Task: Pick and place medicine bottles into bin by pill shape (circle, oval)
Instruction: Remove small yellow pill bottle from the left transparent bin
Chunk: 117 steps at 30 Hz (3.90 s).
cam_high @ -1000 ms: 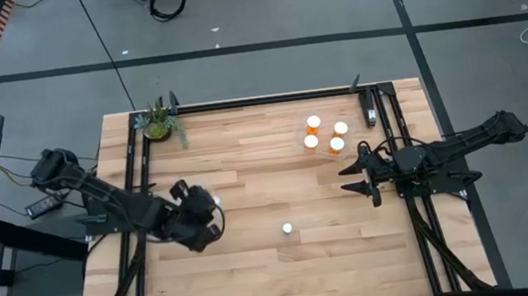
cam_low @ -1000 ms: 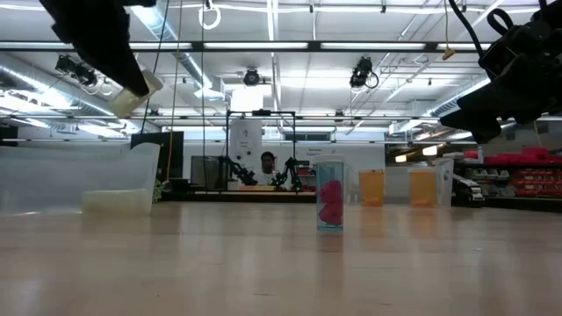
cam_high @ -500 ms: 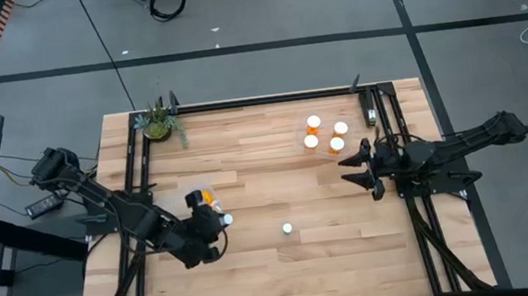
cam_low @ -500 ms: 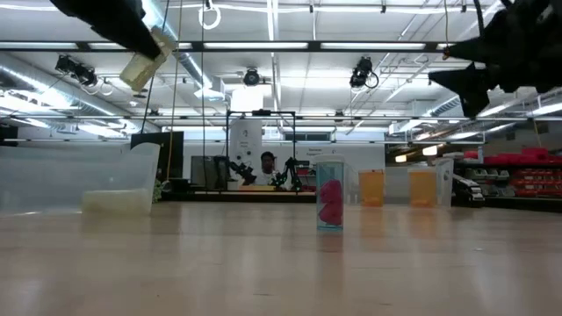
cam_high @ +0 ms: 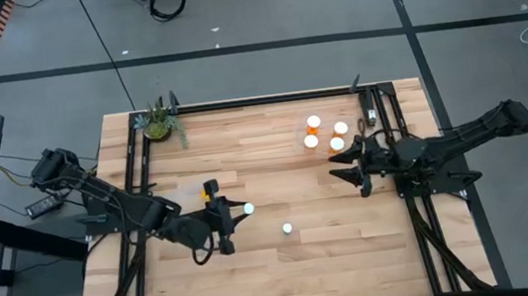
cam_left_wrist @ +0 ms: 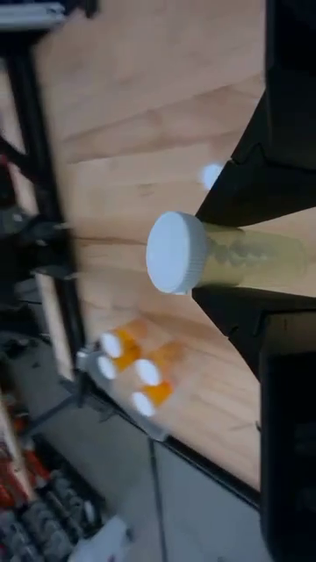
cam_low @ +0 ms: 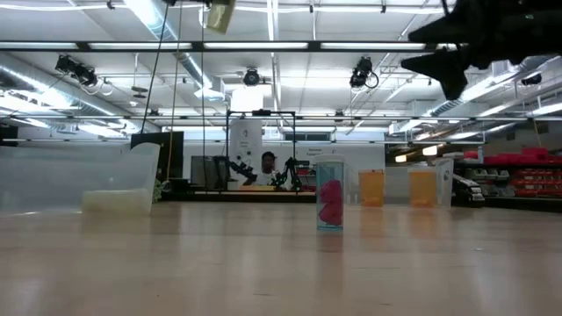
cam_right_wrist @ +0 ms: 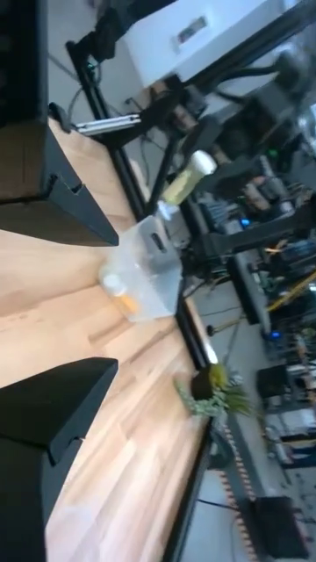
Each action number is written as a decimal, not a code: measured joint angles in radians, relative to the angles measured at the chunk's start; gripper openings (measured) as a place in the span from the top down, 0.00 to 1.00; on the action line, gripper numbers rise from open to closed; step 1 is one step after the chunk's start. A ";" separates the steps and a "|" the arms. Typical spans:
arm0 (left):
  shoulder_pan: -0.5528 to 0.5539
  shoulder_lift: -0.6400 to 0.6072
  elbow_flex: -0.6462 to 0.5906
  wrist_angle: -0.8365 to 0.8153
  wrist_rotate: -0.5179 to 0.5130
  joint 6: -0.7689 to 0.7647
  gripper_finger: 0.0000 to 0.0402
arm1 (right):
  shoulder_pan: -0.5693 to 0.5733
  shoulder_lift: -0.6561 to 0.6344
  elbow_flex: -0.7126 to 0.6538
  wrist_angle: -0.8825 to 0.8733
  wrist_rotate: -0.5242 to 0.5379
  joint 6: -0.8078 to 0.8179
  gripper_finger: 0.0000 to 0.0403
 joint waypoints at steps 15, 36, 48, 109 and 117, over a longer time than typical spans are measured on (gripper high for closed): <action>0.071 0.001 0.000 0.051 0.206 0.085 0.70 | 0.003 0.578 0.535 -0.256 -0.078 -0.161 0.44; 0.113 0.001 0.000 0.151 0.165 0.019 0.69 | 0.094 0.802 0.940 -0.417 -0.055 -0.538 0.44; 0.119 0.001 0.000 0.168 0.167 0.045 0.69 | 0.092 0.860 0.941 -0.287 -0.046 -0.570 0.44; 0.120 0.001 0.000 0.228 0.167 0.119 0.58 | 0.041 0.877 0.941 -0.255 -0.095 -0.560 0.59; 0.120 0.001 0.000 0.204 0.160 0.120 0.52 | 0.040 0.877 0.940 -0.258 -0.092 -0.561 0.59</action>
